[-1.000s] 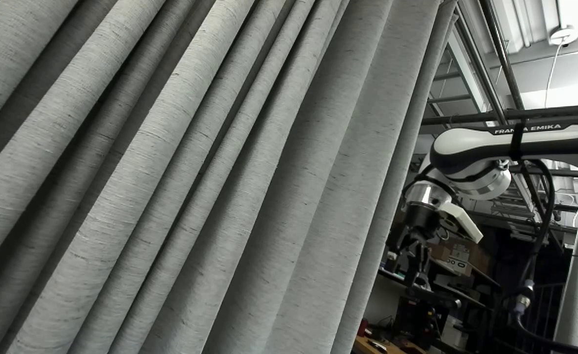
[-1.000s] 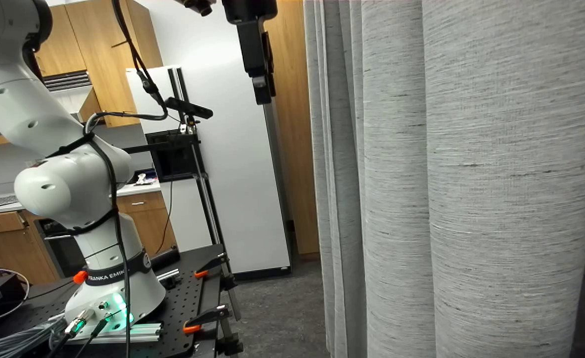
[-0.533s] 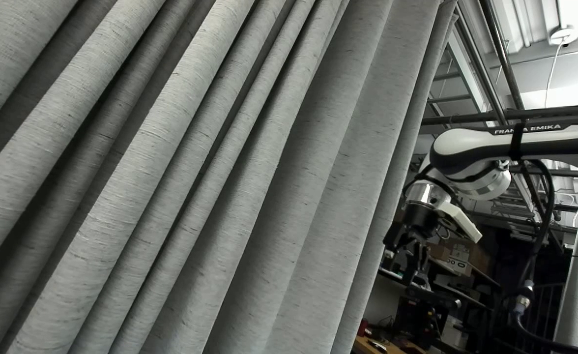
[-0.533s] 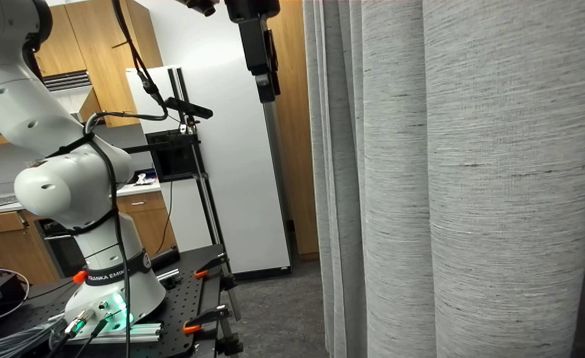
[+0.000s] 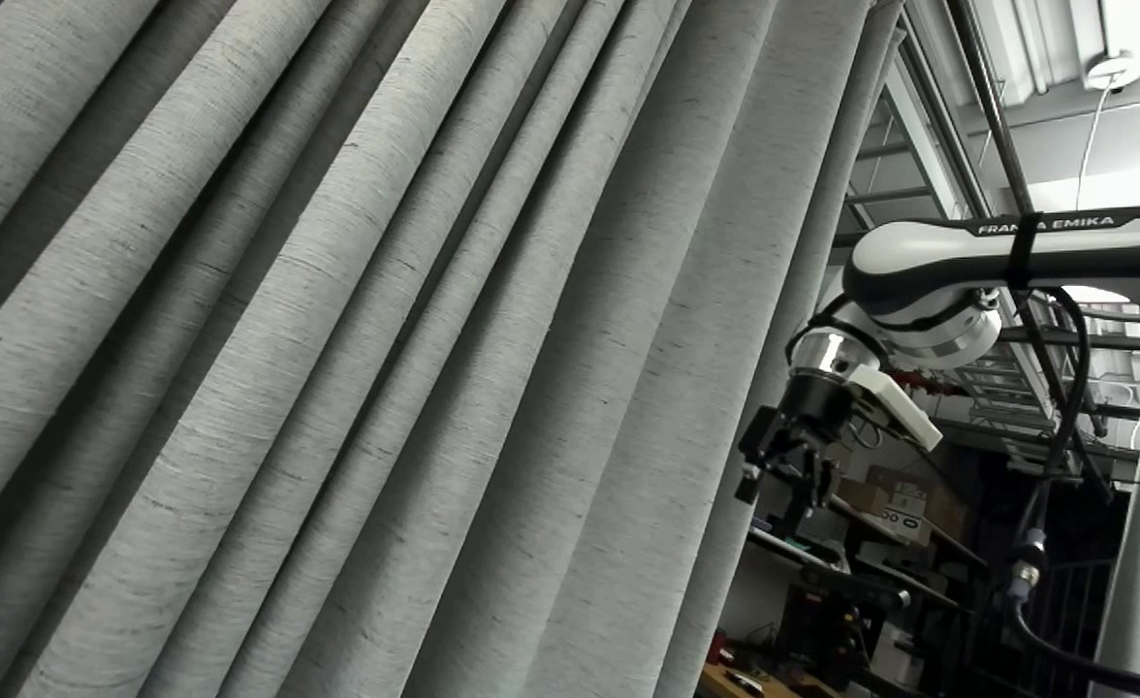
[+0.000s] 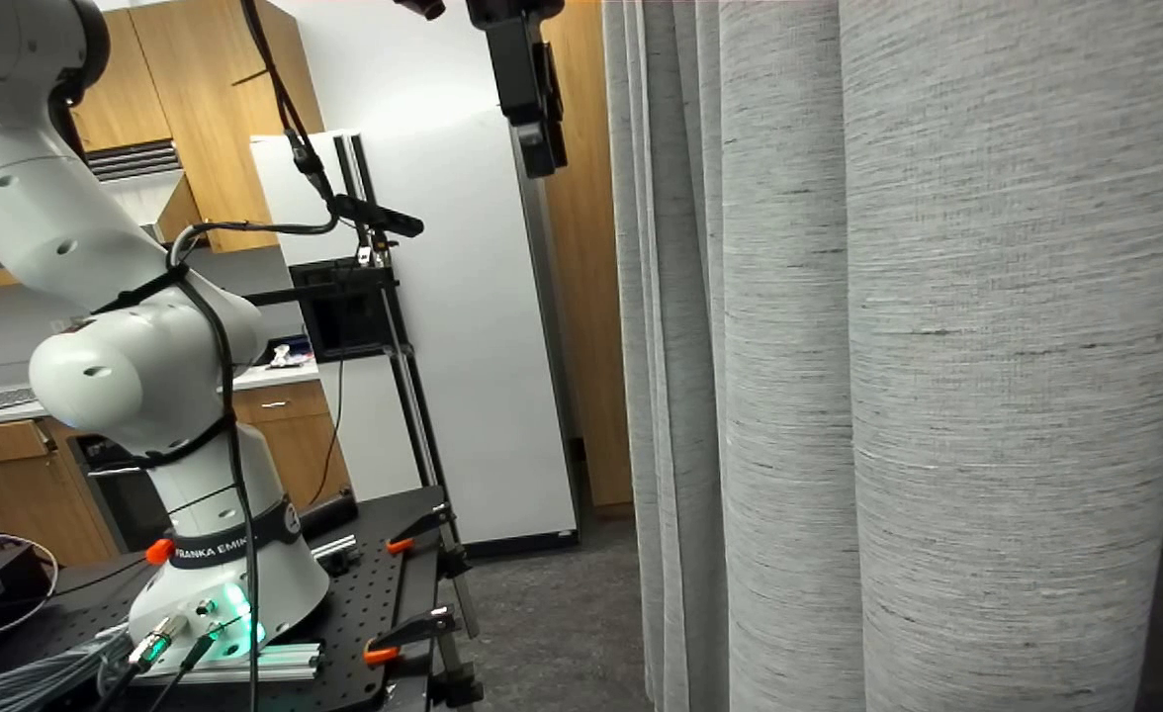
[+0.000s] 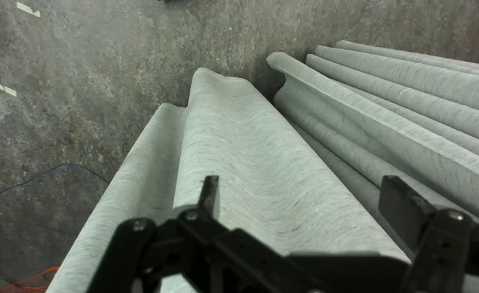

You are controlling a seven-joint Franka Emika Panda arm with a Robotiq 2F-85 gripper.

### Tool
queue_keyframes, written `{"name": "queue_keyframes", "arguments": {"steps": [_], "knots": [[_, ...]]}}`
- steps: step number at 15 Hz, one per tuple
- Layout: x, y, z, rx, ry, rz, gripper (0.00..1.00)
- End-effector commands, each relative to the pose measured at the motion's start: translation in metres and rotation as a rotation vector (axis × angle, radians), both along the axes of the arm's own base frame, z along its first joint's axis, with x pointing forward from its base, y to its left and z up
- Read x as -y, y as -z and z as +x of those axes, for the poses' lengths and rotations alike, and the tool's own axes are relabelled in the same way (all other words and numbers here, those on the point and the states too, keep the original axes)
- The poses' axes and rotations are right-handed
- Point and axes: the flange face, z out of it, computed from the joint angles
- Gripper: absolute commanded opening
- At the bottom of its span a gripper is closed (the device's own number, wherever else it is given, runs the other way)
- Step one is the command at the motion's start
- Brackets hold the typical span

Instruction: Draw the curtain to the left

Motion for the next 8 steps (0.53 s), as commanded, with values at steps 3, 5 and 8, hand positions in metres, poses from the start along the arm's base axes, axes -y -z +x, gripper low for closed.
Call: {"name": "queue_keyframes", "arguments": {"steps": [3, 5, 8], "knots": [[0.009, -0.045, 0.013, 0.010, 0.130, -0.004, 1.00], [0.004, -0.037, 0.009, 0.019, 0.094, -0.012, 1.00], [0.007, -0.042, 0.013, 0.012, 0.099, -0.012, 1.00]]}}
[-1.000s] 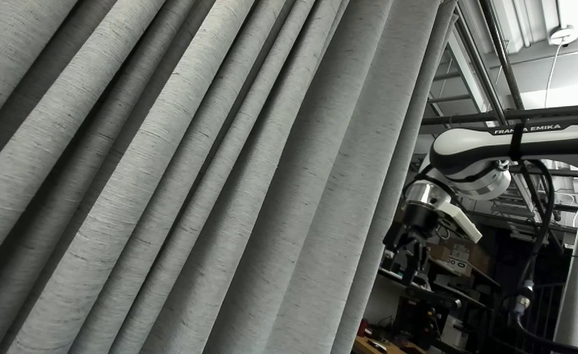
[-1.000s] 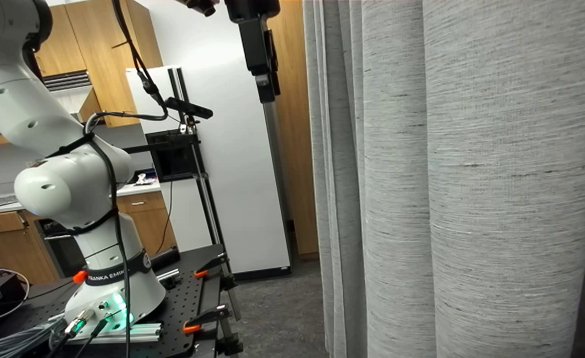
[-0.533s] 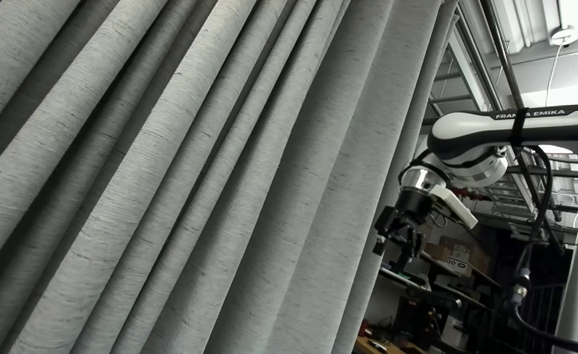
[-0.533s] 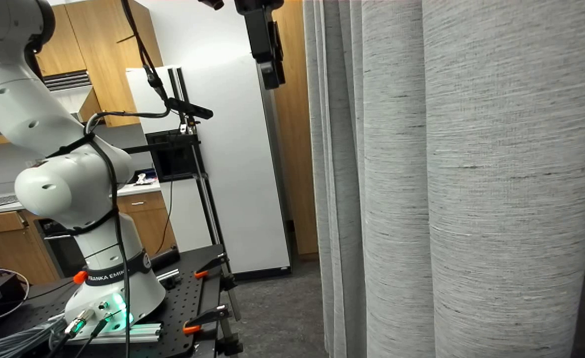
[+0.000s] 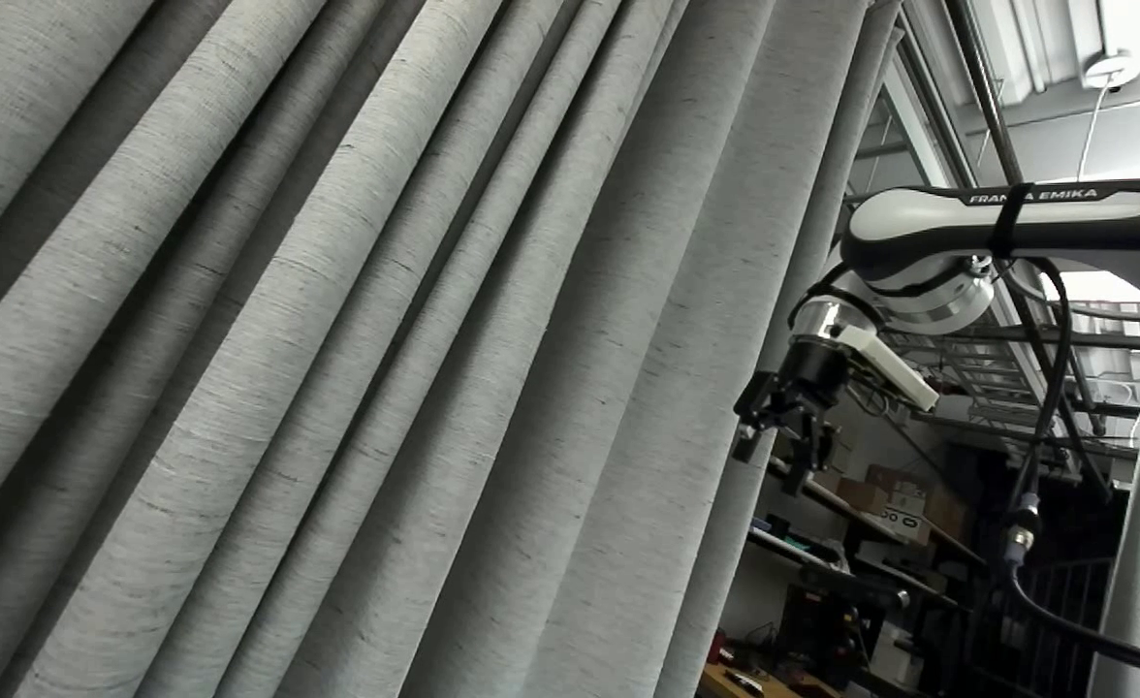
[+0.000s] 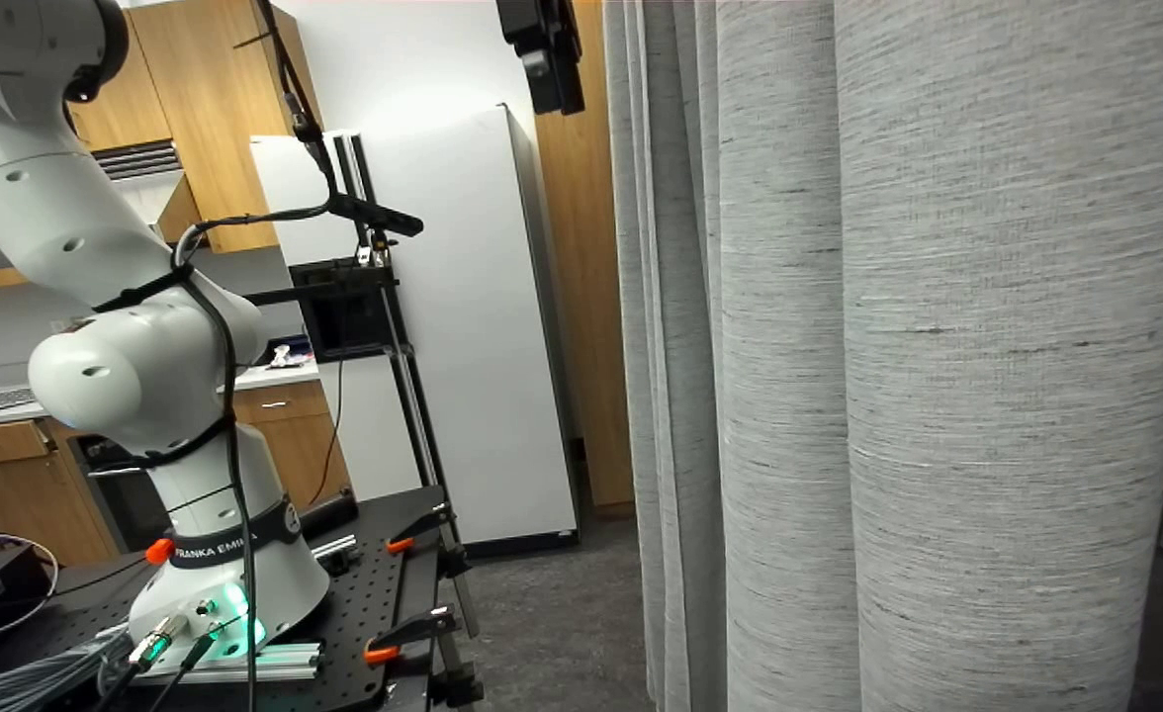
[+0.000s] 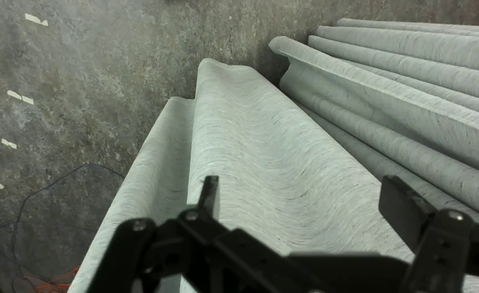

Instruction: Draw the curtain to the left

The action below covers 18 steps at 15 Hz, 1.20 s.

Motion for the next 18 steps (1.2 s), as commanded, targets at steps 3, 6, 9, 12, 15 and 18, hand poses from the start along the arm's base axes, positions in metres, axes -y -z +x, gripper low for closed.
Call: {"name": "queue_keyframes", "arguments": {"steps": [3, 6, 9, 12, 15, 18], "knots": [[0.001, 0.000, 0.002, -0.005, 0.000, 0.001, 1.00], [0.001, 0.001, 0.003, -0.005, 0.000, 0.001, 1.00], [0.016, 0.003, 0.006, 0.000, 0.030, -0.037, 1.00], [0.045, 0.005, 0.009, 0.005, 0.082, -0.079, 1.00], [0.080, 0.005, 0.011, 0.017, 0.144, -0.120, 1.00], [0.112, 0.000, 0.014, 0.043, 0.188, -0.122, 1.00]]}}
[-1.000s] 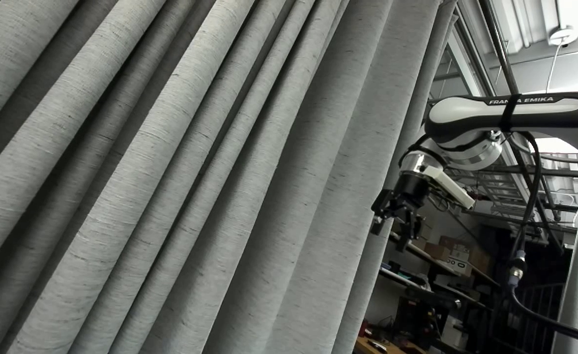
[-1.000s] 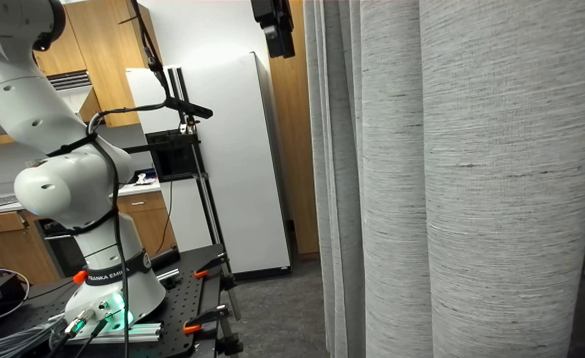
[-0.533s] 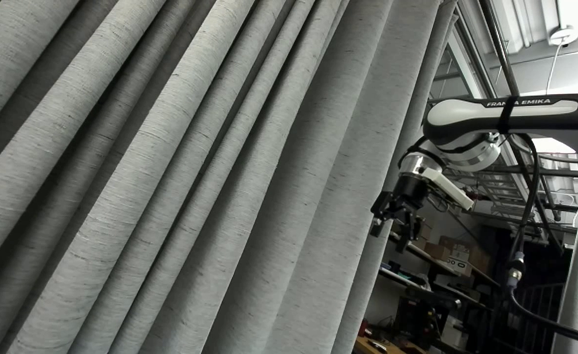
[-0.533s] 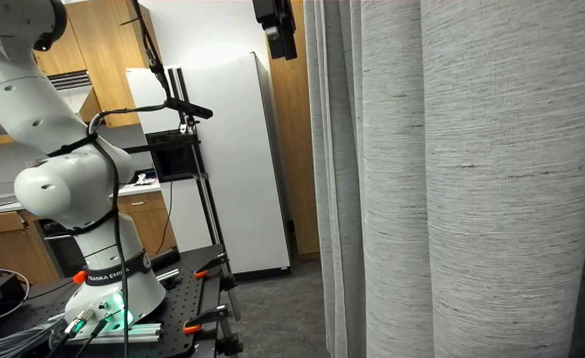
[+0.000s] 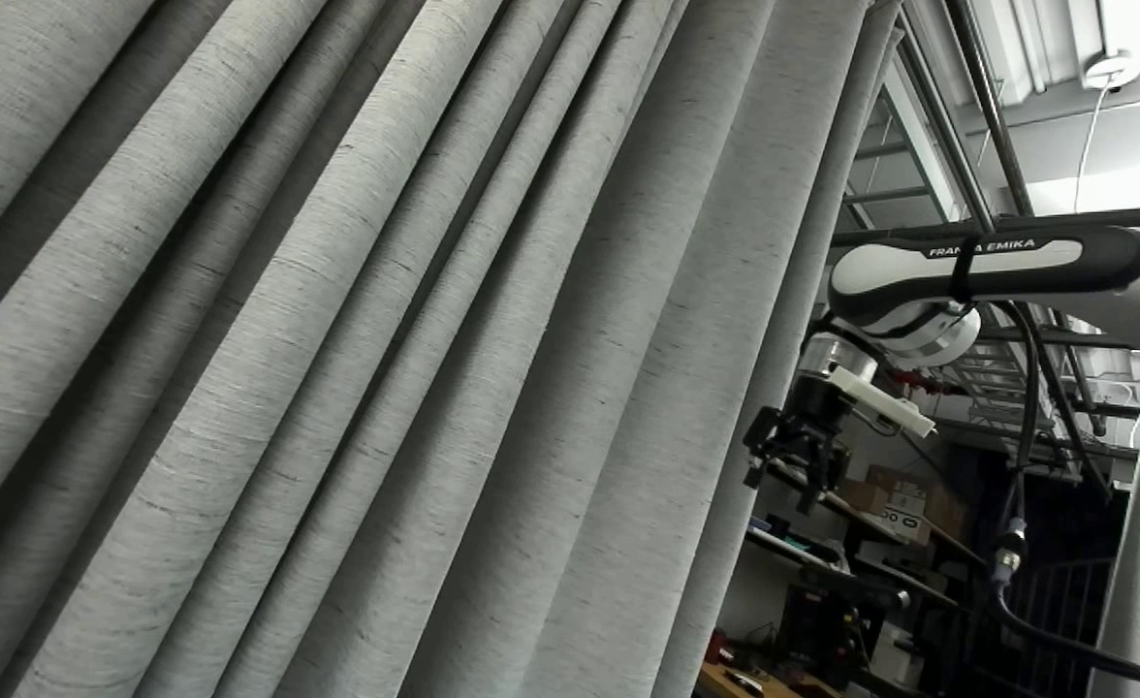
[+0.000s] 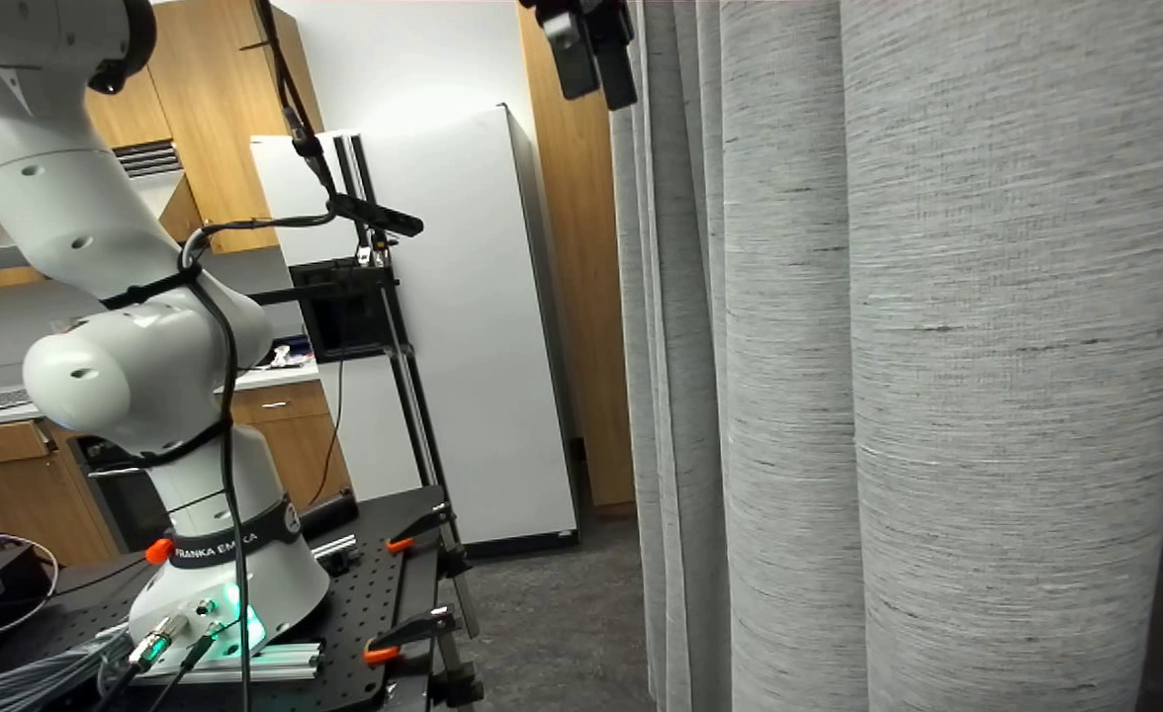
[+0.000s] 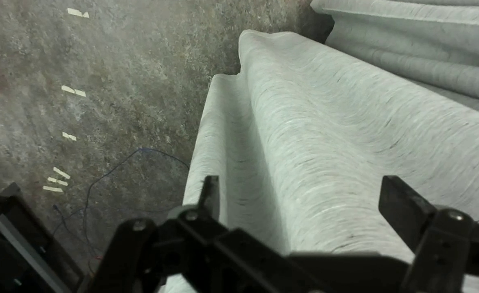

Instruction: Draw the curtain to the left

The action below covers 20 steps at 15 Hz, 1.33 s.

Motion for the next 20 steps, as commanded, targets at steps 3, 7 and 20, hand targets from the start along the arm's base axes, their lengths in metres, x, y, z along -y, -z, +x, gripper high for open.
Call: {"name": "queue_keyframes", "arguments": {"steps": [3, 7, 20], "knots": [[0.054, -0.019, 0.017, 0.079, 0.073, -0.048, 1.00], [0.071, -0.032, 0.033, 0.192, 0.055, -0.104, 1.00], [0.077, -0.099, 0.047, 0.648, -0.004, -0.400, 1.00]]}}
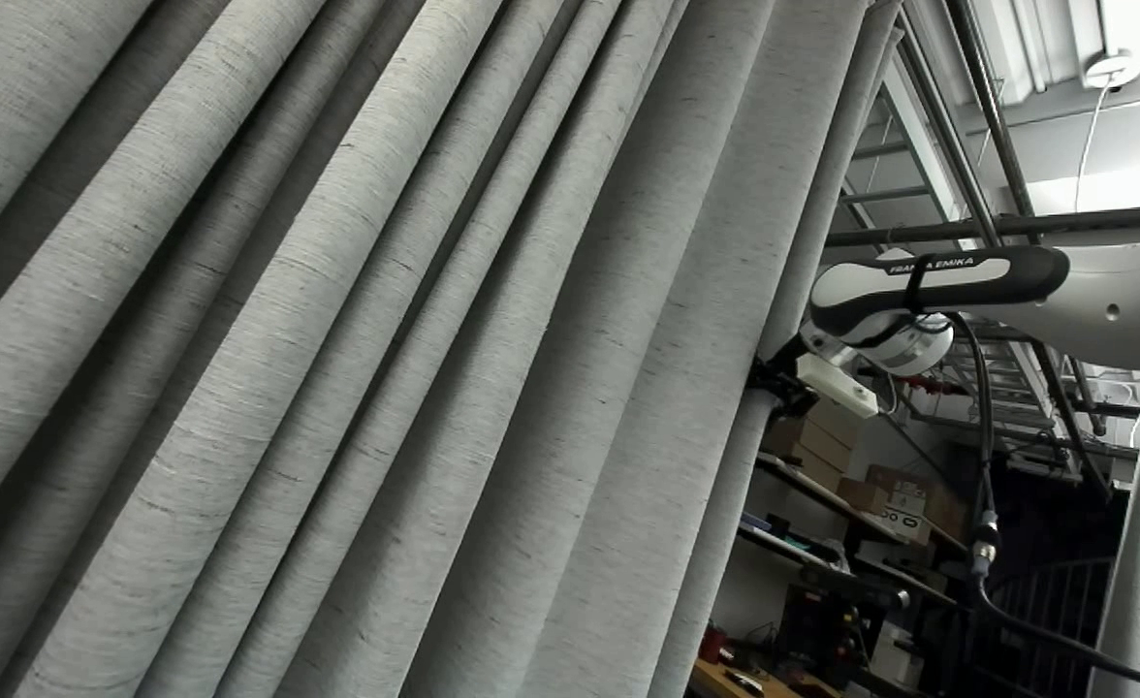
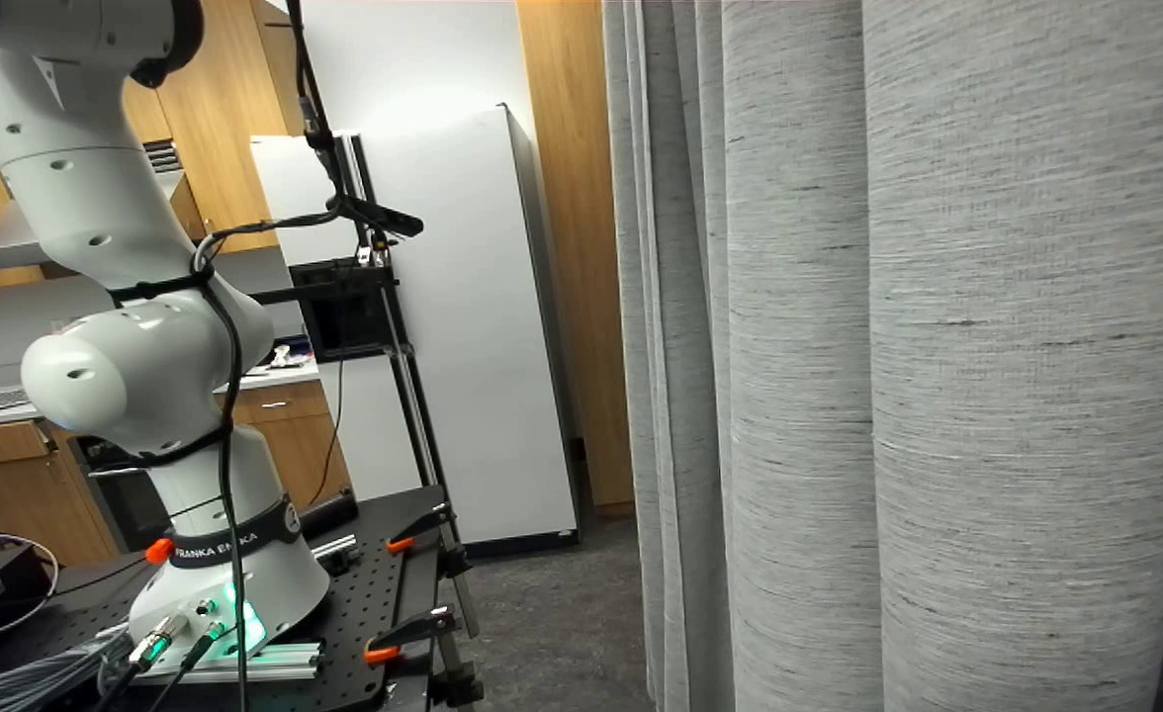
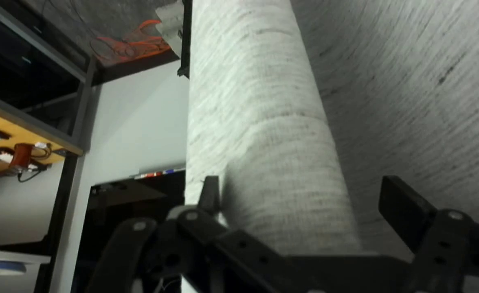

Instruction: Draw the curtain to the left

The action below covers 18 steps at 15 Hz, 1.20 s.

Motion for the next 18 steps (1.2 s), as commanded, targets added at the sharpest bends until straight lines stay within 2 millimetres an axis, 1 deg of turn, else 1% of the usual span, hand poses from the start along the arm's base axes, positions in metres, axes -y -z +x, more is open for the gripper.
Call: {"name": "queue_keyframes", "arguments": {"steps": [1, 6, 8, 9, 10, 11, 13, 14, 18], "knots": [[0.000, -0.020, -0.005, 0.108, -0.017, -0.075, 1.00], [-0.005, -0.035, -0.009, 0.264, -0.010, -0.162, 0.98], [-0.006, -0.037, -0.010, 0.306, -0.008, -0.184, 0.95], [-0.007, -0.037, -0.010, 0.321, -0.007, -0.191, 0.92], [-0.008, -0.036, -0.010, 0.333, -0.007, -0.197, 0.84], [-0.008, -0.036, -0.011, 0.346, -0.006, -0.201, 0.69], [-0.010, -0.034, -0.012, 0.364, -0.003, -0.208, 0.55], [-0.012, -0.034, -0.012, 0.369, -0.006, -0.213, 0.45], [-0.018, -0.029, -0.012, 0.366, -0.016, -0.206, 0.14]]}}
